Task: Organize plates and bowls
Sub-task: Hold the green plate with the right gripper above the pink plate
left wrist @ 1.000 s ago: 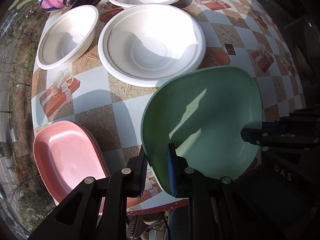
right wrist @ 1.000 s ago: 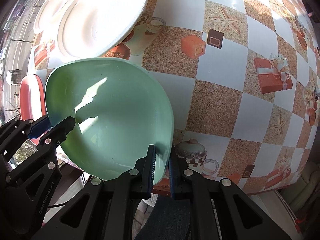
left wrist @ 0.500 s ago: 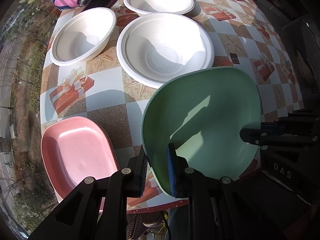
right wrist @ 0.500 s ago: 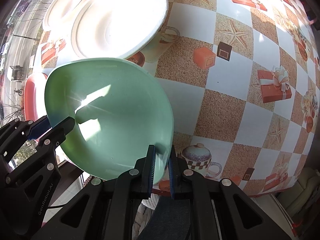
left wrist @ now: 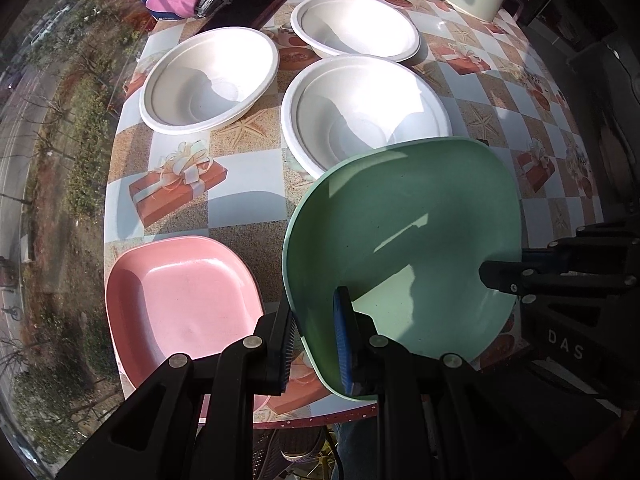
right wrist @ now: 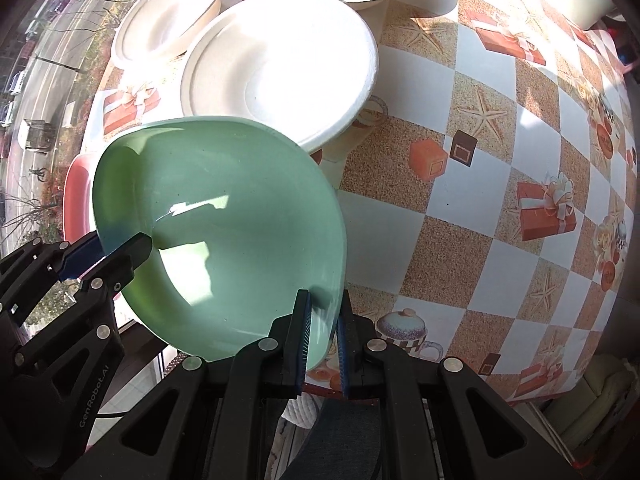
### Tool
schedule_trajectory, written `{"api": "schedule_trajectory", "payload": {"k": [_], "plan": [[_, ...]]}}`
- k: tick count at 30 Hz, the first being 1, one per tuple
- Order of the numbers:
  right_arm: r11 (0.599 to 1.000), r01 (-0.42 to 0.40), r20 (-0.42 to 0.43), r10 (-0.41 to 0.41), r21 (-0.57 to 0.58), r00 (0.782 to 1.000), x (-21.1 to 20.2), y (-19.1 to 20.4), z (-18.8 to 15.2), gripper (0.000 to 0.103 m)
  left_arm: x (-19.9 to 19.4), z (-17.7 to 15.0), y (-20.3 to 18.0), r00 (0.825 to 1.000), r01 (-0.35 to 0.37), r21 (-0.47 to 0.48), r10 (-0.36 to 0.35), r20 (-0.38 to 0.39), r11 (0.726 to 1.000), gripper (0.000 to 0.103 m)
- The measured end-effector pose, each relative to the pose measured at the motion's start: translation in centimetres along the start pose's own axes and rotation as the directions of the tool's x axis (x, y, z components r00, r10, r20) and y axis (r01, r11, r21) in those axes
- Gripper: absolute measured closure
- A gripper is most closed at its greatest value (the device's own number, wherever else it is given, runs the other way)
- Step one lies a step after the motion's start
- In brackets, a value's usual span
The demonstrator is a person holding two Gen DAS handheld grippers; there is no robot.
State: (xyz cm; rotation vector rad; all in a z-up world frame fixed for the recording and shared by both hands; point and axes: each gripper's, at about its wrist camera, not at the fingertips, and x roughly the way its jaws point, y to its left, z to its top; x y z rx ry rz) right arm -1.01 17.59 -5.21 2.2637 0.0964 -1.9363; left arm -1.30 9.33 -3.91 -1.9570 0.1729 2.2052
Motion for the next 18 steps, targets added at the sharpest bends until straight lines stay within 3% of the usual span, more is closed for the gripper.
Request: {"api": "schedule_trajectory", "payload": {"k": [18], "plan": [[0.995,0.017,0.026,-0.015,-0.099,1.0,-1.2,2.3,-0.6,0.089,-2.1,-1.1,3.4,0.998,-0.03,-0.11,0.035,0.043,0.994,0.083]]}}
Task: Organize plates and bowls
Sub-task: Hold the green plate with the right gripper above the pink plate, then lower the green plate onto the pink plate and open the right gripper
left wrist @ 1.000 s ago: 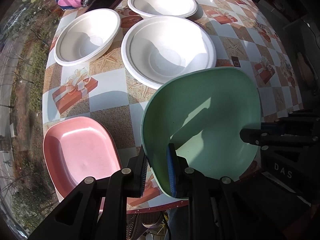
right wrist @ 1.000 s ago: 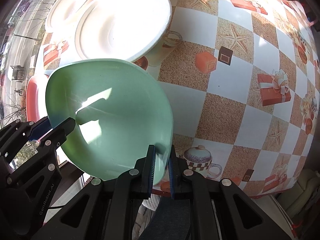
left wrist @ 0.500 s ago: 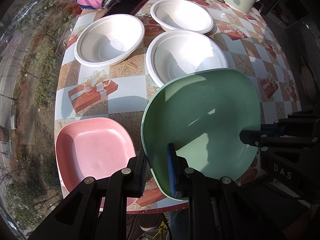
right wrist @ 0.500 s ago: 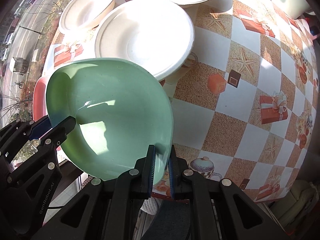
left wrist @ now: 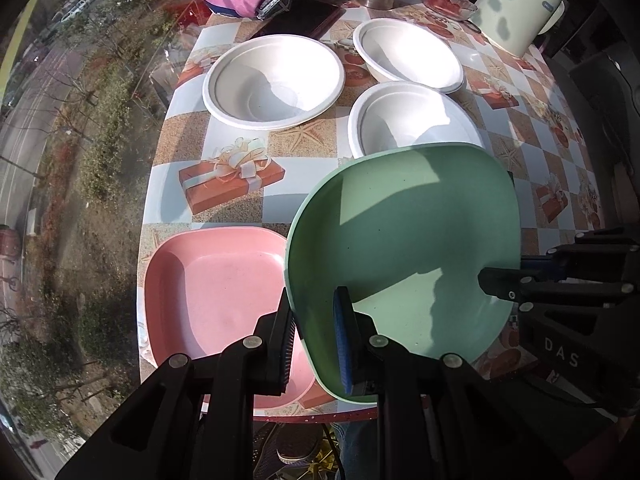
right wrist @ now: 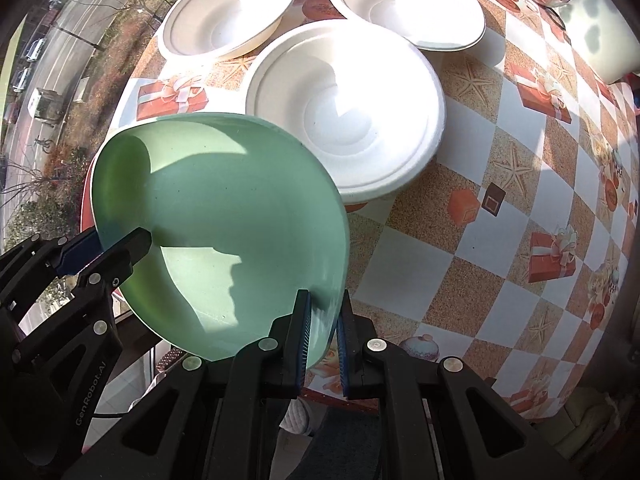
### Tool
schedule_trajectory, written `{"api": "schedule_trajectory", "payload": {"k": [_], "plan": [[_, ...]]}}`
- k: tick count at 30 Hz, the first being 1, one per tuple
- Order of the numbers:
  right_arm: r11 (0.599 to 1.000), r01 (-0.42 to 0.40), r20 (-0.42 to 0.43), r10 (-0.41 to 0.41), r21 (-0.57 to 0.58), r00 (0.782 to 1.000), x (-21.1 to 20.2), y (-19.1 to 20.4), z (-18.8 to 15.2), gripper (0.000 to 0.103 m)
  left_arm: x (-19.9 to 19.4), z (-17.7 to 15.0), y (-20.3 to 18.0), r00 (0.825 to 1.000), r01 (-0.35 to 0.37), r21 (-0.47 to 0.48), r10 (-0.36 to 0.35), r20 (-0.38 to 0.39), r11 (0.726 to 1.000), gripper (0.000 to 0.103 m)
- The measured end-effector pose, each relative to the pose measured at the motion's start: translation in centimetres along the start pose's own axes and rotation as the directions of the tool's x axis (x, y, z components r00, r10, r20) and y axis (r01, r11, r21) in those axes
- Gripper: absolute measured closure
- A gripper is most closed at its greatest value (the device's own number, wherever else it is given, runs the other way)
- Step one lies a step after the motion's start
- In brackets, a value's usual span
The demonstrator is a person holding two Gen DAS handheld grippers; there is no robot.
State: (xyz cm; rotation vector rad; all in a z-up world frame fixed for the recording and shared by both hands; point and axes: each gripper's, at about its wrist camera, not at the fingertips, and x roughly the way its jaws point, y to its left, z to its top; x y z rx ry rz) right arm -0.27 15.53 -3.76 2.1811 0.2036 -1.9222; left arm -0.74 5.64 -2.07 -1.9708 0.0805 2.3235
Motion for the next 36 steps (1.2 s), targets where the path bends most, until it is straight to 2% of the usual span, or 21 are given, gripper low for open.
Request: {"api": "schedule_trajectory", "payload": {"k": [19,36], "plan": [[0.994,-0.034,-0.004,0.033,-0.101,0.999,-0.1,1.4,0.8,0.089,-1.1,-0.9,4.7,0.999,-0.053,-0.116,0.054,0.009,0.992,0.083],[0.979,-0.065,-0.046,0.057,-0.192,0.997,0.3,2.2,1.3,0.089,-0.9,-2.3,7.7,0.996,-0.09,-0.198,0.09,-0.01,0.976,0.083]]}}
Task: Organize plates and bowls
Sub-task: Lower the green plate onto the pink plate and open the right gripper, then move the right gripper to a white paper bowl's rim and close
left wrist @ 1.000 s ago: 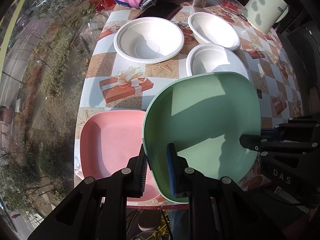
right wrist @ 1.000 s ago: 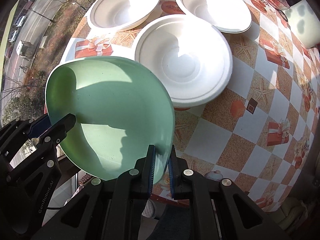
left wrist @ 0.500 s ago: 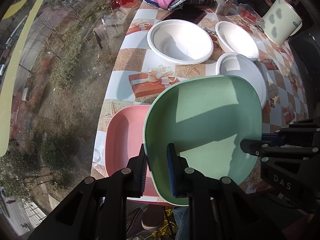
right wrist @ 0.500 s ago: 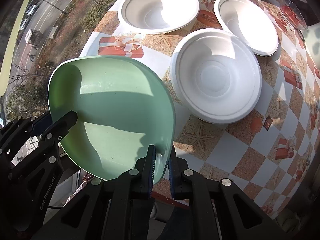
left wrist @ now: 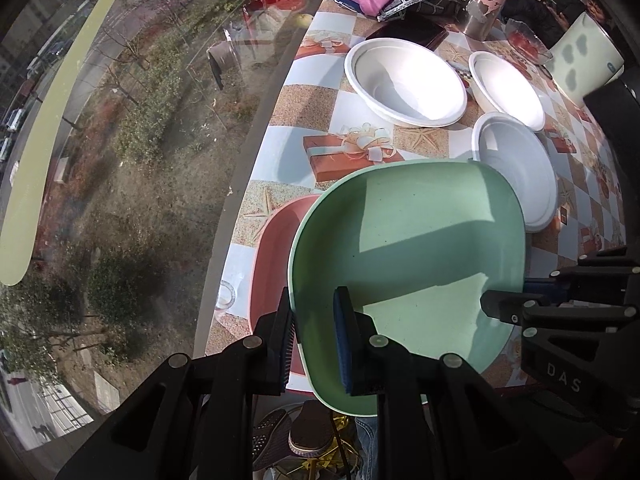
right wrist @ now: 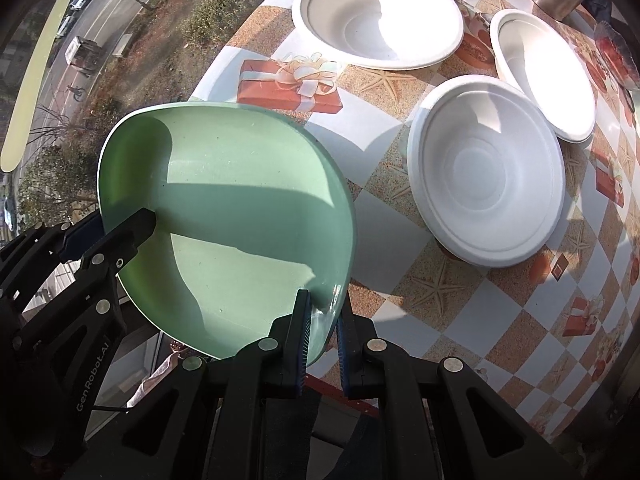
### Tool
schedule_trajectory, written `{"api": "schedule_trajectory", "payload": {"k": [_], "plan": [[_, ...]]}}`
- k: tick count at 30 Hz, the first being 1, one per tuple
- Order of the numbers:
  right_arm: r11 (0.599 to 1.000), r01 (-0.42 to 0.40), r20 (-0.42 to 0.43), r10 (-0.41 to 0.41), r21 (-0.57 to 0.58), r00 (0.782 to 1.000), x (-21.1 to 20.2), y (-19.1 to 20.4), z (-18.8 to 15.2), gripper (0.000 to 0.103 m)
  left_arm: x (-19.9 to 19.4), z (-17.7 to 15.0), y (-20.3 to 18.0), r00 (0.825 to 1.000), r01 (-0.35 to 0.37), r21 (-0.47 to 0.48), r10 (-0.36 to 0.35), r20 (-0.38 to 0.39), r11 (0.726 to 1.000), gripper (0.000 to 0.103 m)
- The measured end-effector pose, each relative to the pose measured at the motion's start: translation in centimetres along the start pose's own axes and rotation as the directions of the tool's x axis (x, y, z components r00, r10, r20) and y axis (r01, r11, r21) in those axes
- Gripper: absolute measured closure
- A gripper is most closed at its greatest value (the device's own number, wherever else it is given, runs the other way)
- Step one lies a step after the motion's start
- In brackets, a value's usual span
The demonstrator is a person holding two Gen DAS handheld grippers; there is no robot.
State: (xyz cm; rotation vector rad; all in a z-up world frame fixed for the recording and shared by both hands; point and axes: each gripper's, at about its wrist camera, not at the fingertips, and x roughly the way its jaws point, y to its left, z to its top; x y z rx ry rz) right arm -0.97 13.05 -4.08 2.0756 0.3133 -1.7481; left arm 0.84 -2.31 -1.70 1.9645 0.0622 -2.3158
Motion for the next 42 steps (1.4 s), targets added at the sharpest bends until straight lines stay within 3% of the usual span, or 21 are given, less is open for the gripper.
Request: {"api": "schedule_trajectory", "payload": {"k": [8,17,20,24,25,28,33,38,42], "plan": [[0.999,-0.036,-0.048,0.036,0.008,0.998,1.2,-1.2,0.6,0.089,1.4,0.1,0.2,0.999,-0.018,0.02,0.018,-0.041,1.0,0.083],[0.993,-0.104,-0.098,0.109,0.058,0.989,2.4,-2.3,1.5,0.089,2.3,1.3,1.2,0.998,-0.052,0.051,0.054,-0.036,0.997,0.082],[0.991,-0.126,-0.11,0.131,0.045,0.985,2.8,-2.3,1.7,0.089,2.6,1.4,1.6,0.998,-0.056,0.069,0.058,-0.036,0.996,0.071],[0.986,-0.158,-0.115,0.162,0.045,0.98,2.7,-3.0,2.0,0.088,2.9,1.1,1.8,0.997,-0.071,0.08,0.073,-0.026,0.994,0.042],[0.987,-0.155,-0.113,0.159,0.048,0.981,2.6,-3.5,2.0,0.085,3.0,1.0,1.9,0.998,-0.062,0.075,0.064,-0.028,0.995,0.04],[0.988,-0.139,-0.059,0.143,0.073,0.988,1.1,-5.9,1.8,0.026,3.2,0.8,1.9,0.998,-0.025,0.057,0.028,-0.051,0.998,0.037],[0.978,-0.121,0.027,0.118,0.169,0.993,-1.5,-10.7,0.3,0.026,2.8,1.3,0.9,0.998,0.024,0.034,-0.022,-0.058,0.999,0.035],[0.909,-0.118,0.08,0.093,0.399,0.992,-2.4,-17.5,-1.1,0.026,1.7,3.5,-1.9,0.996,0.083,0.082,-0.081,-0.034,0.993,0.033],[0.875,-0.095,0.073,0.068,0.475,0.995,-2.2,-20.8,-1.7,0.026,1.3,6.0,-4.8,0.994,0.109,0.131,-0.107,-0.02,0.985,0.029]]}}
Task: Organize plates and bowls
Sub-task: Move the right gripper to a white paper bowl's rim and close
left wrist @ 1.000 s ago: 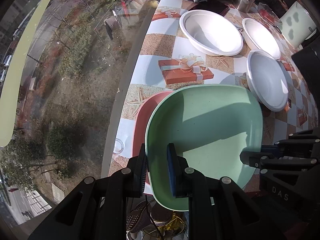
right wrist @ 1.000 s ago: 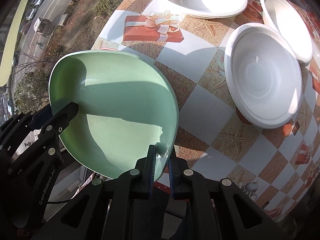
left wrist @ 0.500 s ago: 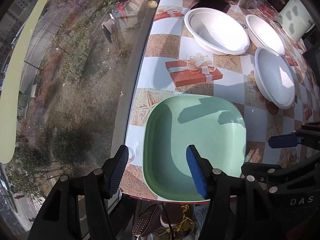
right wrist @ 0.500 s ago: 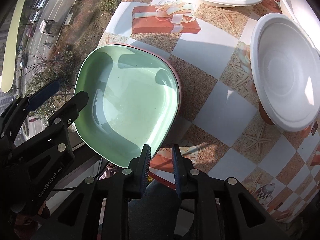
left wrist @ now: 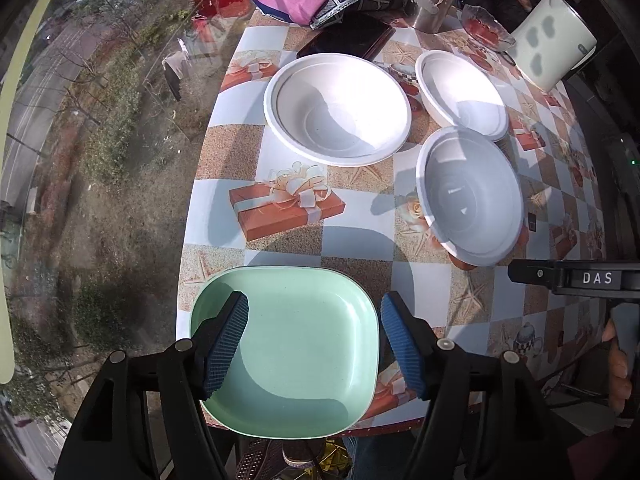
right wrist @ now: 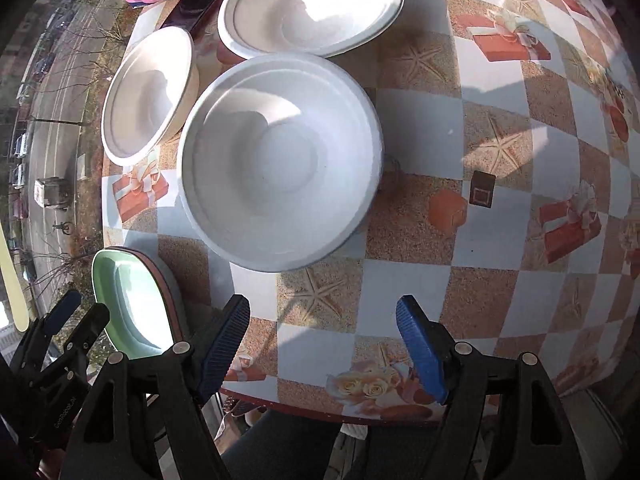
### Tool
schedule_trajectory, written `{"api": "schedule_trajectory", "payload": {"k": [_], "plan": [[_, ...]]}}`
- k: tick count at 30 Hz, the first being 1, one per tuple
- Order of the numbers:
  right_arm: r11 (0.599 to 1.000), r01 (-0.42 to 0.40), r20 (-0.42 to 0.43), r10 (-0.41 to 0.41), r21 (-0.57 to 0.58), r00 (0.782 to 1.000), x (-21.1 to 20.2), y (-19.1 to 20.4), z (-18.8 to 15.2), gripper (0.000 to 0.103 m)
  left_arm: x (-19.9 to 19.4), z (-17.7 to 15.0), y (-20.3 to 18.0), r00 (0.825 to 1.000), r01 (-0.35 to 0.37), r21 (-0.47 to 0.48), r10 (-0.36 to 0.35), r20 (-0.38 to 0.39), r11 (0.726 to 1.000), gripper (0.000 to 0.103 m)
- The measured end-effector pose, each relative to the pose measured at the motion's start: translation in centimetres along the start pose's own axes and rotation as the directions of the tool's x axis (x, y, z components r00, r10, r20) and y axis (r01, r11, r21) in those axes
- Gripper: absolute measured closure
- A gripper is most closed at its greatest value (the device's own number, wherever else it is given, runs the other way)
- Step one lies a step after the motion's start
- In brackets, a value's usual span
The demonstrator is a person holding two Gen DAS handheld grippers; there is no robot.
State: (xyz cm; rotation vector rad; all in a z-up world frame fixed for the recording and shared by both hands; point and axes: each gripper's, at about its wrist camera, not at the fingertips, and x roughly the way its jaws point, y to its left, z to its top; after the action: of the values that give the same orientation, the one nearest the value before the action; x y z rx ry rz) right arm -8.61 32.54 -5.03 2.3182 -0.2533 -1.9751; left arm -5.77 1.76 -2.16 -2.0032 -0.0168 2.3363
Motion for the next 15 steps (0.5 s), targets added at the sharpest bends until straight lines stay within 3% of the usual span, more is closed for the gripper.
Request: {"api": "schedule_trajectory", "payload": {"k": [7,15], "plan": [[1.0,0.007,0.011,-0.008,0.011,1.0,0.0,-1.4,1.2,0.026,2.0,4.3,-2.4,0.998,0.049,-0.026,-0.05,-0.04,0.998,0.029],[1.0,-0.011,0.04,0.011,-0.003,0.999,-0.6,-1.1,3.8,0.026,3.6,6.2,-3.3,0.995,0.051,-0.07,-0.057,-0.086,0.996,0.029]]}}
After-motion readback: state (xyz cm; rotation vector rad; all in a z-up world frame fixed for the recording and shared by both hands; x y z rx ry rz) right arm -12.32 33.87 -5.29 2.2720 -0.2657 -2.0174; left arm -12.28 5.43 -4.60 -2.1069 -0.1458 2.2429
